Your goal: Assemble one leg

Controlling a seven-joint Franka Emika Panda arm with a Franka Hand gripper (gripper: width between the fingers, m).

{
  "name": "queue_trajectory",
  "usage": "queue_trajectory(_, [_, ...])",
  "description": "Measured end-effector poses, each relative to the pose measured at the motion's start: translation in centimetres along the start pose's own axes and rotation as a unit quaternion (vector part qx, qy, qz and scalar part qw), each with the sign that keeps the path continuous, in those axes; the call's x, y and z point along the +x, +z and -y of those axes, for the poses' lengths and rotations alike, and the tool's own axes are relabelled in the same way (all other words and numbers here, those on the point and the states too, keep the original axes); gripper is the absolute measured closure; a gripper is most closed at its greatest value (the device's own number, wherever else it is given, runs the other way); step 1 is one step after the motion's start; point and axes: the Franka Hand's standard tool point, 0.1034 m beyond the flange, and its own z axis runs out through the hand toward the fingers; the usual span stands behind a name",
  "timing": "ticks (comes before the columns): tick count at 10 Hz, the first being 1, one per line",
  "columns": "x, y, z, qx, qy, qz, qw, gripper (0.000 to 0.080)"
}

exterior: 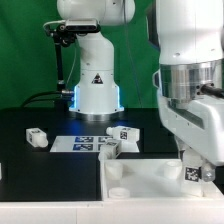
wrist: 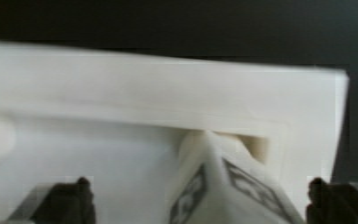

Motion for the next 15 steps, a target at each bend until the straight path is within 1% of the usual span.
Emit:
queue_trajectory(1, [-0.2, -0.2, 0.0, 0.001, -0.037, 0.0, 0.999, 0.0159])
queue_trajectory(4, [0.1, -0.1, 0.0, 0.001, -0.125, -0.001, 0.992, 0.0151])
queue_trajectory(5, [0.2, -0.2, 0.2, 0.0, -0.182, -0.015, 0.983, 0.0151])
queue_trajectory(6, [-0.1, -0.3, 0.9, 0.007, -0.24, -0.042, 0.97, 0.0151])
queue_trajectory(8, [0.3, -0.3, 0.9, 0.008, -0.221, -0.04, 0.974, 0.0151])
queue_trajectory(9, [0.2, -0.3, 0.9, 0.009, -0.205, -0.04, 0.978, 0.024])
queue_trajectory(10, [0.2, -0.3, 0.9, 0.011, -0.166, -0.04, 0.985, 0.024])
queue_trajectory(11, [0.1, -0.2, 0.8, 0.01, -0.136, -0.038, 0.99, 0.0423])
queue_trajectory(12, [0.0, -0.2, 0.7, 0.009, -0.117, -0.037, 0.992, 0.0515])
queue_trajectory(13, [0.1, -0.1, 0.7, 0.011, -0.055, -0.035, 0.998, 0.0515])
queue_trajectory(14, [0.6, -0.2, 0.8, 0.012, 0.013, -0.03, 0.999, 0.0515])
queue_trajectory(15, [1.0, -0.2, 0.8, 0.008, 0.064, -0.025, 0.998, 0.0515])
